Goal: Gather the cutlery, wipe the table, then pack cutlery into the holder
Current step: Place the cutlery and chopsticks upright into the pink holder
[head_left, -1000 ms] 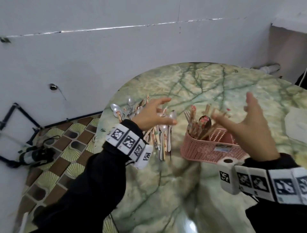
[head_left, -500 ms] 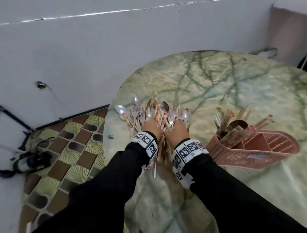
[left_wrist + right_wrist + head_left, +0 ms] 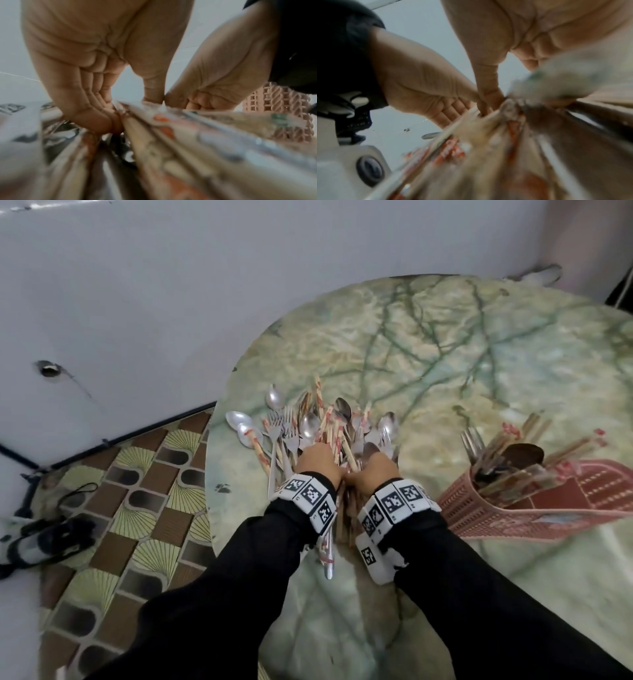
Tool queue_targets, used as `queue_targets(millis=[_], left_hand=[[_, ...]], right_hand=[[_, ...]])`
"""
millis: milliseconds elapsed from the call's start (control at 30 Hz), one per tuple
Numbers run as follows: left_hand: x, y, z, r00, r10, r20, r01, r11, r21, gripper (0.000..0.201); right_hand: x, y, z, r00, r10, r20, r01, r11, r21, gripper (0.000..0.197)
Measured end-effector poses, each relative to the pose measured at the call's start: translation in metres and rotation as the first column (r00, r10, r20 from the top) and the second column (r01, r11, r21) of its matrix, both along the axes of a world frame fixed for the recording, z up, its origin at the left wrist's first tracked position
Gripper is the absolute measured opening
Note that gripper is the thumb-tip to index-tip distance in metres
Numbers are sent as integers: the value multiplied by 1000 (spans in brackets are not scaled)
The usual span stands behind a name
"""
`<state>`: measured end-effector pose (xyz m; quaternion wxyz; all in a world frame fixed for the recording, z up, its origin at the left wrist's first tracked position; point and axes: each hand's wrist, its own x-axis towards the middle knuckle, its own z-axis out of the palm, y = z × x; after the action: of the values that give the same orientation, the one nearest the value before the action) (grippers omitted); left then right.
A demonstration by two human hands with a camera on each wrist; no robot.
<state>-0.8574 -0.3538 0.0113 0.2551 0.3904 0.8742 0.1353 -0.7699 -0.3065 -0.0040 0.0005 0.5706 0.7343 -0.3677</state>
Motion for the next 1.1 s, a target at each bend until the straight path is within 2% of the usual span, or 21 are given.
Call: queue_targets(millis=[100, 167, 267, 333, 400, 467, 500, 600, 667, 800, 900, 1000, 1100], left_hand=[[-1, -1, -1, 999, 31, 32, -31, 1000, 2, 40], [-4, -2, -1, 995, 55, 79, -57, 998, 18, 41], [-7, -3, -3, 983, 83, 164, -94, 994, 63, 38], [-7, -4, 0, 966, 88, 243, -116, 988, 103, 31], [-4, -5, 8, 919, 100, 382, -186, 963, 193, 13], [0, -6, 13, 884, 121, 451, -259, 931, 258, 33], [2, -5, 16, 874, 129, 469, -288, 914, 285, 36], [8, -3, 21, 882, 123, 455, -314, 874, 372, 23], [12, -2, 21, 903, 126, 411, -300, 869, 394, 27], [18, -2, 16, 928, 152, 341, -259, 920, 294, 43], [18, -1, 10, 944, 166, 285, -231, 949, 215, 27], [17, -1, 7, 955, 173, 242, -215, 964, 157, 24], [18, 0, 6, 958, 171, 231, -205, 970, 131, 29]], right_hand=[[3, -2, -1, 1000, -10, 16, 10, 1000, -5, 46], [4, -4, 4, 999, 0, 37, 1, 1000, -16, 29], [8, -2, 11, 998, -59, -34, 56, 995, -83, 22], [9, 1, 14, 986, -135, -95, 120, 982, -148, 16], [11, 5, 17, 970, -199, -139, 167, 962, -215, 16], [15, 8, 21, 949, -251, -190, 199, 947, -253, 16], [16, 9, 23, 931, -288, -223, 223, 935, -275, 20], [20, 8, 28, 855, -394, -337, 282, 899, -335, 23], [23, 5, 31, 819, -423, -388, 287, 887, -361, 20], [32, -3, 39, 799, -433, -417, 217, 855, -472, 14], [41, -6, 39, 781, -444, -440, 168, 827, -536, 13], [43, 0, 39, 791, -435, -431, 226, 862, -454, 14], [37, 7, 26, 821, -436, -369, 342, 893, -294, 8]])
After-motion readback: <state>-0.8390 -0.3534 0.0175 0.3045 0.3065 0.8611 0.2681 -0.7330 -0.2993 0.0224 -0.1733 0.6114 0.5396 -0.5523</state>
